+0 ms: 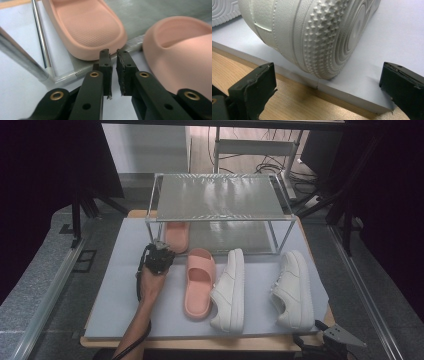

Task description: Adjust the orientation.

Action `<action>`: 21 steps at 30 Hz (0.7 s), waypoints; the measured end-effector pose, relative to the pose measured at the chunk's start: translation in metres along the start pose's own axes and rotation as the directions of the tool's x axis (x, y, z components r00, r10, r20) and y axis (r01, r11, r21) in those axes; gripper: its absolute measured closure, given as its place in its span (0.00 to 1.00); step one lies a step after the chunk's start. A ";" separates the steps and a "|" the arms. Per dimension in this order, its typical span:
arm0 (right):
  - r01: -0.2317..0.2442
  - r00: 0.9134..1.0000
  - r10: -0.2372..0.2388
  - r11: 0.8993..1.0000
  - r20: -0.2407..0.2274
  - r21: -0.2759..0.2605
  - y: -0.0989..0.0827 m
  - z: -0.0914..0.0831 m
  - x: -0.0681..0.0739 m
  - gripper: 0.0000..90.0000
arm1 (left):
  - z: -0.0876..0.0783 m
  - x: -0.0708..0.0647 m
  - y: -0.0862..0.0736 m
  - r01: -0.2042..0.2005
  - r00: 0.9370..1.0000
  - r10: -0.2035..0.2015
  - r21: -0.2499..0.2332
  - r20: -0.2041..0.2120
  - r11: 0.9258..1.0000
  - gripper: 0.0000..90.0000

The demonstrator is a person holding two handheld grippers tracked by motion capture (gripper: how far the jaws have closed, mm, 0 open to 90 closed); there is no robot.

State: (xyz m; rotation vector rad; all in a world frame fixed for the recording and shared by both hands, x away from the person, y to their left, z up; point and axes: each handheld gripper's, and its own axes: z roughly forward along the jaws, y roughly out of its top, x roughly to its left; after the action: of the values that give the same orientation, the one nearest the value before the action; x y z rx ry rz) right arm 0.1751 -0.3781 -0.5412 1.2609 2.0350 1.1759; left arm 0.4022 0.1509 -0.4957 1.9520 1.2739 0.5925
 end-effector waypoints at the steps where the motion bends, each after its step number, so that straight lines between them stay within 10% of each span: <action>1: 0.000 1.000 0.000 1.000 0.000 0.000 0.000 0.000 0.000 0.01 | -0.004 -0.001 0.000 0.005 1.000 -0.005 -0.008 0.012 1.000 0.90; 21: 0.010 1.000 -0.010 1.000 0.010 0.007 0.000 0.001 0.001 0.01 | -0.067 -0.021 -0.034 -0.029 0.992 0.034 -0.042 0.123 0.999 0.74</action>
State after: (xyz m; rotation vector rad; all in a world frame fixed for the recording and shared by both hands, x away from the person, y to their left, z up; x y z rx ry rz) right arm 0.1752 -0.3766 -0.5410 1.2555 2.0378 1.1569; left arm 0.3266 0.1621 -0.4789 1.9473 1.1475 0.5004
